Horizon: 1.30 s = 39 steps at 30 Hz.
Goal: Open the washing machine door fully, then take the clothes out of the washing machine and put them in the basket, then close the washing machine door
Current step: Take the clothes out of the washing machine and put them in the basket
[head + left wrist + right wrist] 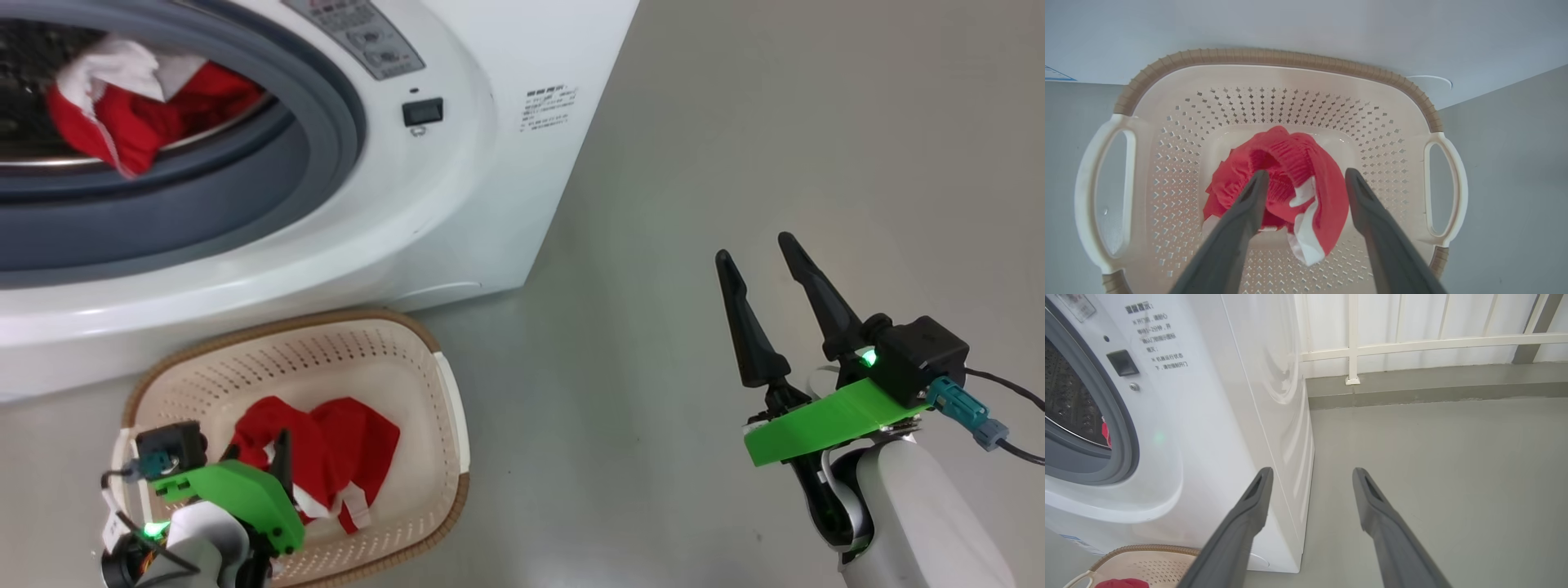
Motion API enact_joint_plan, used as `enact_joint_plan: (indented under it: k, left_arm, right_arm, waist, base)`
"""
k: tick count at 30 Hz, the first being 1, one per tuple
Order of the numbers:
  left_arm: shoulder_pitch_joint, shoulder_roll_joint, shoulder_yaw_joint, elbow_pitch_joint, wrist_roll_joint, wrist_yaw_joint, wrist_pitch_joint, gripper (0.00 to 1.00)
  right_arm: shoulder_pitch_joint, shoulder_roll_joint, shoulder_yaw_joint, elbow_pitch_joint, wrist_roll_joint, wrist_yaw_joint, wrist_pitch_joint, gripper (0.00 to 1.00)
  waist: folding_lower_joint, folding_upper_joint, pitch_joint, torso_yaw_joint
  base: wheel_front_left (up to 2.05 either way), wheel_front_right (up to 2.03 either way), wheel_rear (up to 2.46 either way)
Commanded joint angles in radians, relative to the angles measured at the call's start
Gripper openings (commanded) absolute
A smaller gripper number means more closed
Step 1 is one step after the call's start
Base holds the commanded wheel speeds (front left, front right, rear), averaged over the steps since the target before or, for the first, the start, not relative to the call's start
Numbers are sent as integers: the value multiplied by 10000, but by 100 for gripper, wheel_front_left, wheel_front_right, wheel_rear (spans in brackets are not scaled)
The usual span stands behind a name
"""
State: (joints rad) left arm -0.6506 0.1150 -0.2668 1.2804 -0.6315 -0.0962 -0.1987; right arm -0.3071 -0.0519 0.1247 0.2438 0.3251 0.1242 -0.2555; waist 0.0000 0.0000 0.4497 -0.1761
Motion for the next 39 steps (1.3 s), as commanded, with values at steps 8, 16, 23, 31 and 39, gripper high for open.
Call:
enact_joint_plan:
  k: [8,16,23,31,39]
  left_arm:
    - [841,344,309,-452,54,-155,-611,100]
    - [1857,494,1124,-2360,332,34,-627,100]
    - [2796,343,1576,-3607,826,-30,-629,100]
    - [3903,303,2103,-5205,1493,67,-629,100]
    - [4939,220,2674,-7052,2097,7,-630,100]
  right_arm:
    - [325,17,158,-89,-10,65,-63,100]
    - [613,17,149,18,-110,65,-63,100]
    - [995,17,3,171,-424,65,-63,100]
    - [1383,17,-283,271,-545,65,-63,100]
    - [1789,17,-432,71,-715,65,-63,100]
  waist:
    - [0,0,-1052,488]
    - [0,0,-1913,801]
    - [0,0,-2773,957]
    - [0,0,-3595,944]
    - [0,0,-4158,943]
  base:
    - [0,0,0]
    - [0,0,0]
    - [0,0,0]
    - [0,0,0]
    - [0,0,0]
